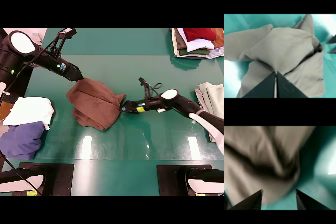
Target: Fold the shirts.
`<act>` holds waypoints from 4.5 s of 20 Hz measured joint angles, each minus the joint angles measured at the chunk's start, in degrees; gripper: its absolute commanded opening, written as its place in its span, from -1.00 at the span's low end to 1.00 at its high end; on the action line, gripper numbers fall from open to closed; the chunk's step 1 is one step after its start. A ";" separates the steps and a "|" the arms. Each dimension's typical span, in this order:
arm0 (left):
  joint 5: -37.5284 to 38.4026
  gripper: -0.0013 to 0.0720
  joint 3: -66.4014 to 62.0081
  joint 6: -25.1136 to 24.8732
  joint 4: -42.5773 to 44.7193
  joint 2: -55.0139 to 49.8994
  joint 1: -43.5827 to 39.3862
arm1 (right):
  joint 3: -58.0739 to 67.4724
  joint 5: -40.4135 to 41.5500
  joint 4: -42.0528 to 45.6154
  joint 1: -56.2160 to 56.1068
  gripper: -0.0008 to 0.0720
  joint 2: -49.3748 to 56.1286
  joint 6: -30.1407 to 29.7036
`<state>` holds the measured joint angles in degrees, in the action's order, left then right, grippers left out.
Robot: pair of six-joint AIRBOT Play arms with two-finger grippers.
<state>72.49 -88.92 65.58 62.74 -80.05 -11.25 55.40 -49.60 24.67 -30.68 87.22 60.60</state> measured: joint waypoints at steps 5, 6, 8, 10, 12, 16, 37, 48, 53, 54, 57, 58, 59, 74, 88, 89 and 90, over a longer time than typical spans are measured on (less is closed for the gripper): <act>1.31 -0.90 0.00 0.83 0.09 0.15 0.00 | 8.52 -0.68 -1.64 -1.81 -0.93 9.27 -1.16; 1.33 -0.90 -0.04 1.29 0.11 0.24 0.00 | 9.77 -1.49 -1.64 -1.95 -0.94 10.14 -1.40; 1.46 -0.90 -0.11 2.27 0.35 0.87 0.00 | 11.87 -2.95 -1.18 -1.70 -0.94 10.45 -1.66; 0.83 -0.90 -0.20 3.34 1.33 3.06 0.00 | 14.10 -4.92 1.11 -0.35 -0.94 8.31 -1.09; -0.31 -0.90 -0.72 4.31 3.39 6.91 0.00 | 17.16 -7.82 6.01 1.73 -0.94 4.24 1.57; -1.18 -0.90 -5.20 5.99 5.49 16.57 -0.02 | 27.43 -16.81 19.52 6.29 -0.94 -6.93 9.75; 3.19 -0.89 27.89 10.86 3.87 19.69 -7.34 | 9.09 -25.57 35.39 0.85 -0.93 -19.80 19.10; -3.34 0.54 30.05 10.97 3.48 19.58 -7.48 | 10.58 -31.89 35.06 2.03 0.44 -19.93 19.17; -8.20 0.54 24.79 10.82 3.54 14.88 -7.48 | 16.22 -35.76 35.08 5.99 0.43 -19.93 19.10; -8.57 0.54 24.37 10.75 3.45 12.66 -7.48 | 16.74 -35.82 35.08 6.75 0.43 -19.93 19.10; -8.68 0.54 23.69 10.60 3.28 5.64 -7.19 | 17.62 -36.59 35.10 8.44 0.43 -19.93 19.10; -8.48 0.54 23.61 10.60 2.97 3.30 -6.64 | 17.77 -36.63 35.10 8.70 0.43 -19.93 19.10; -8.26 0.54 23.50 10.60 2.32 1.31 -5.79 | 17.88 -36.72 35.06 8.94 0.43 -19.93 19.10; -4.83 -0.90 15.39 9.09 -9.01 -8.28 1.53 | 15.82 -35.74 38.97 9.44 0.44 -19.93 19.50; -0.46 -0.90 4.44 9.35 1.33 3.48 2.40 | -0.04 -24.26 33.59 19.71 0.44 -17.33 10.03; -0.44 -0.90 4.39 9.38 1.44 3.63 2.40 | 0.52 -24.09 32.81 19.56 0.44 -15.89 8.90; -0.37 -0.90 4.35 9.49 1.57 3.74 2.40 | 1.38 -23.91 32.02 19.12 0.44 -14.05 7.67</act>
<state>72.12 -84.58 75.07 64.31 -76.31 -8.84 56.77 -73.52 56.69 -11.55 73.17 68.27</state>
